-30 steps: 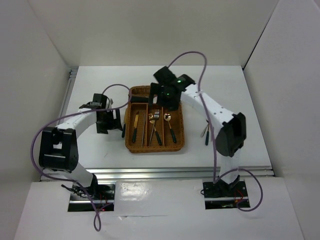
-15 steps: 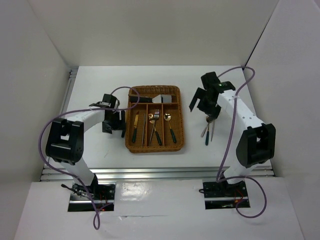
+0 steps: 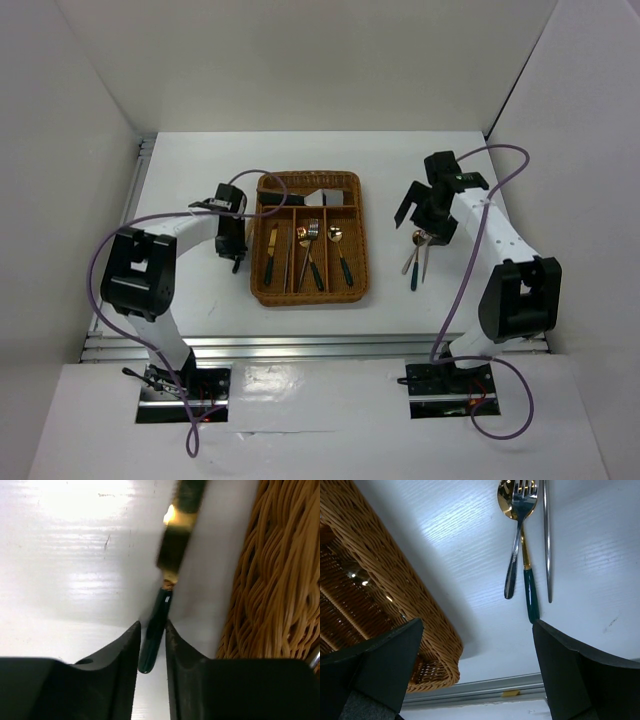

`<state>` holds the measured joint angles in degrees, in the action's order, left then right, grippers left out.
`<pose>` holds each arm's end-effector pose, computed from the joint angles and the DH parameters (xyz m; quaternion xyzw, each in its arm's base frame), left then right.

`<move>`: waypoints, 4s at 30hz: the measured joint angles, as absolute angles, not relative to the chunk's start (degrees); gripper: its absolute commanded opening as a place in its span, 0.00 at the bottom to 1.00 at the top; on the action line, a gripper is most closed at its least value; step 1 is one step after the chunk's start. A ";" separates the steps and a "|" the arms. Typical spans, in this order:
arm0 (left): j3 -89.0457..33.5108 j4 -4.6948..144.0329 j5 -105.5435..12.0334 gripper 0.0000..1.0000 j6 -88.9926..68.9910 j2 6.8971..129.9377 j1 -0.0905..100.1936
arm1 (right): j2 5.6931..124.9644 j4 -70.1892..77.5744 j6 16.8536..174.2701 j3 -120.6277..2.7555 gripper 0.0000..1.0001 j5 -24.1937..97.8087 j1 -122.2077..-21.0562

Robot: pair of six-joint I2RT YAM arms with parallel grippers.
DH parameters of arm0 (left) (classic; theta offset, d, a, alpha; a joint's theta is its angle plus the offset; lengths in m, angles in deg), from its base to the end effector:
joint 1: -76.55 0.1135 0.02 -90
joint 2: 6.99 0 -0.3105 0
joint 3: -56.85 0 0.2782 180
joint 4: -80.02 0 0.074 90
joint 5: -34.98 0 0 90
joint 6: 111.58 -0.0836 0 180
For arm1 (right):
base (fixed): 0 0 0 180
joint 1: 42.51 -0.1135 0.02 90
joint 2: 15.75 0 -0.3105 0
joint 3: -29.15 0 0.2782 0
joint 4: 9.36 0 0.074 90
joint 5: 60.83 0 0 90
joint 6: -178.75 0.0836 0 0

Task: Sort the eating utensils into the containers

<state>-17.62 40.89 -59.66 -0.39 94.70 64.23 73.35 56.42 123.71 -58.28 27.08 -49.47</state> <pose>0.3858 -0.0773 0.1462 -0.0839 0.9744 -0.0211 0.2075 0.3514 0.0398 0.2704 0.2407 0.9505 0.0532 0.1889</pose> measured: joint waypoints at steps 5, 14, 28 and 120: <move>-18.99 41.15 -59.42 0.00 -0.32 95.86 64.23 | 73.37 56.22 123.31 -58.28 0.98 27.43 -49.20; -20.81 37.50 -59.18 0.00 -0.46 95.62 64.26 | 73.35 55.41 122.70 -57.80 0.98 27.63 -46.91; -30.25 29.02 -52.36 0.08 -1.90 81.61 65.85 | 73.37 50.45 122.26 -46.61 0.98 27.14 -41.44; -15.67 36.10 -53.69 0.54 -8.19 92.36 75.93 | 78.35 50.49 119.27 -52.40 0.99 30.53 -41.44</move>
<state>-15.67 36.10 -53.69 -8.19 92.36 75.93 78.35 50.49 119.27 -52.40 30.53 -41.44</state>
